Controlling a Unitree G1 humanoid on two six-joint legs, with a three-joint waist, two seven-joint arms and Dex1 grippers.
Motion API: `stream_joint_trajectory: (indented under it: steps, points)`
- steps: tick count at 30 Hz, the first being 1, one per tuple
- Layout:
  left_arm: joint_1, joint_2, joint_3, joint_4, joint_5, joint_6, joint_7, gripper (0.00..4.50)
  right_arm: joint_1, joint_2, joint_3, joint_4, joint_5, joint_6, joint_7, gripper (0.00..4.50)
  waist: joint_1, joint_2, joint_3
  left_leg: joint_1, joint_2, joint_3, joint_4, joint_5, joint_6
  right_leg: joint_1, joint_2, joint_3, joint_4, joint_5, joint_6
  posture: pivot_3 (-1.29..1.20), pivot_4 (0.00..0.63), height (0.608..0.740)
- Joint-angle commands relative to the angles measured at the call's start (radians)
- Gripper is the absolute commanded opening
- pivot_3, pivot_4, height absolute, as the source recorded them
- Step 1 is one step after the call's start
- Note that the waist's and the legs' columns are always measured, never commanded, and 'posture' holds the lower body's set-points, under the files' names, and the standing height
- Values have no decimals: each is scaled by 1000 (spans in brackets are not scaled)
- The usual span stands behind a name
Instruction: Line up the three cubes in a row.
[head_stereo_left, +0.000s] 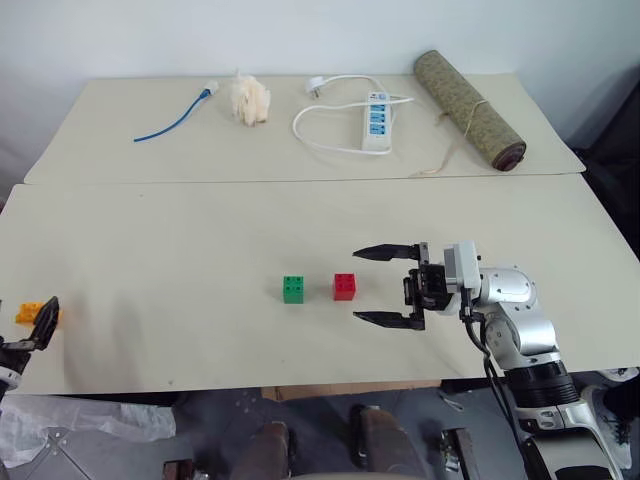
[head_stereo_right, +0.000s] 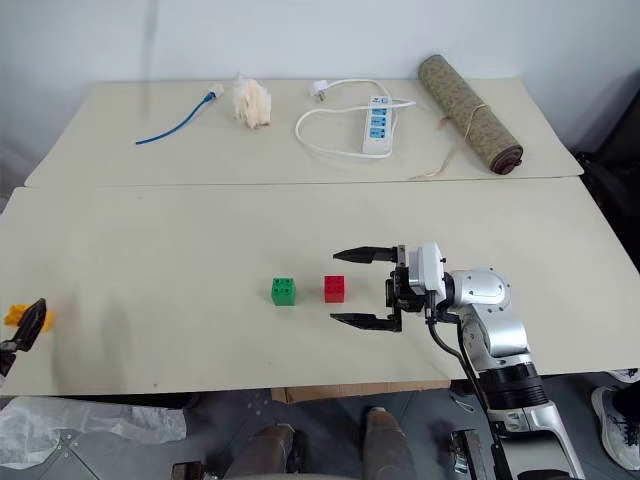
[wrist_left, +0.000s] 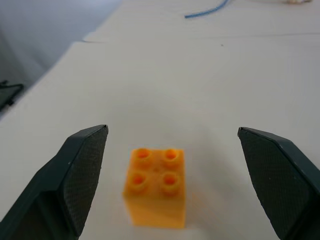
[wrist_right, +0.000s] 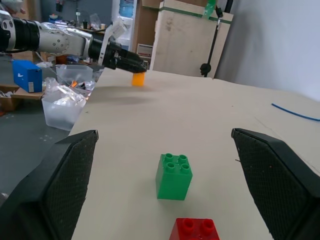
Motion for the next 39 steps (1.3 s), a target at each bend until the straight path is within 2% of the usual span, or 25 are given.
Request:
stream_joint_trajectory:
  steps: [1, 3, 5, 8, 13, 14, 18, 21, 24, 28, 31, 36, 39]
  points:
    - [4, 9, -8, 8, 7, 18, -4, 4392, 9, -6, -12, -61, 3, 5, -32, 4500, -1, 0, 0, 0, 0, 0, 0, 0, 0, 0, 0, 0, 0, 0, 0, 0, 150, 740]
    - [8, 2, -11, 3, 9, 29, 6, 4392, 11, -7, -13, -74, 1, 11, -47, 4500, -1, 0, 0, 0, 0, 0, 0, -1, 0, 0, 0, 0, -1, 0, 0, 0, 150, 740]
    - [16, -8, -4, -13, -13, 56, 7, 4026, 11, -10, -13, -89, -1, 17, -61, 4500, 0, 0, 0, 0, 0, 1, 0, -1, 0, 0, 0, 0, -1, 0, 0, 0, 150, 740]
    - [49, -12, -1, -27, -10, 68, -3, 3205, 12, -14, -14, -110, -2, 30, -82, 4500, 0, 0, 0, 0, 1, 1, 0, -1, 0, 0, 0, 1, -1, 0, 0, 0, 150, 740]
    - [55, -6, 3, -4, -11, 57, -24, 1555, 15, -20, -16, -117, -1, 38, -96, 4500, 3, 0, 0, 0, 1, 0, 0, -1, 0, 0, 0, 2, -3, 0, 0, 0, 150, 740]
    - [49, -2, 1, -13, -15, 58, -34, 1474, 17, -22, -17, -120, -1, 40, -97, 4500, 4, 0, 0, 0, 1, 0, 0, -1, 0, 0, -1, 2, -3, 0, 0, 0, 150, 740]
    - [-29, 37, -52, -166, -115, 120, -162, 1475, 23, -44, -31, -120, -2, 46, -103, 4500, 22, -1, 0, 0, 1, 0, 0, -1, 0, 0, -1, 2, -4, 0, 0, 0, 150, 740]
    - [-80, 134, -197, -272, -85, 141, -327, 1475, 28, -67, -46, -97, -8, 33, -104, 4500, 30, -2, 0, -1, 0, -2, 1, -1, 0, 1, -2, 1, -4, 0, -1, 0, 150, 740]
    - [-186, 208, -330, -269, -64, 141, -474, 1475, 42, -95, -71, -61, -13, 15, -92, 4500, 24, 3, 2, -1, -1, 0, 1, -1, 0, 1, -3, 2, -4, 0, -1, 0, 150, 740]
    - [-350, 234, -514, -148, 23, 13, -696, 1475, 53, -125, -90, -17, -26, -12, -77, 4500, 16, 5, 2, 0, 0, 2, -1, -1, 0, -1, 1, -1, -2, 0, -1, 0, 150, 740]
    - [-495, 220, -645, 31, 109, -98, -847, 1475, 66, -134, -108, -11, -33, -27, -85, 4500, 6, 5, 2, -1, 1, 4, -1, 0, 0, -2, 2, -6, -2, 0, -1, 0, 150, 740]
    - [-714, 140, -752, 335, 208, -264, -956, 1475, 126, -137, -141, -70, -39, -32, -140, 4500, 4, 5, 2, -2, 0, 4, 1, 0, 0, -2, 3, -10, 0, 0, -1, 0, 150, 740]
    - [-788, 105, -786, 452, 245, -332, -1009, 1475, 177, -138, -153, -134, -38, -19, -183, 4500, 11, 5, 2, -3, -1, 4, 2, 0, 2, -3, 2, -13, 2, 0, 0, 0, 150, 740]
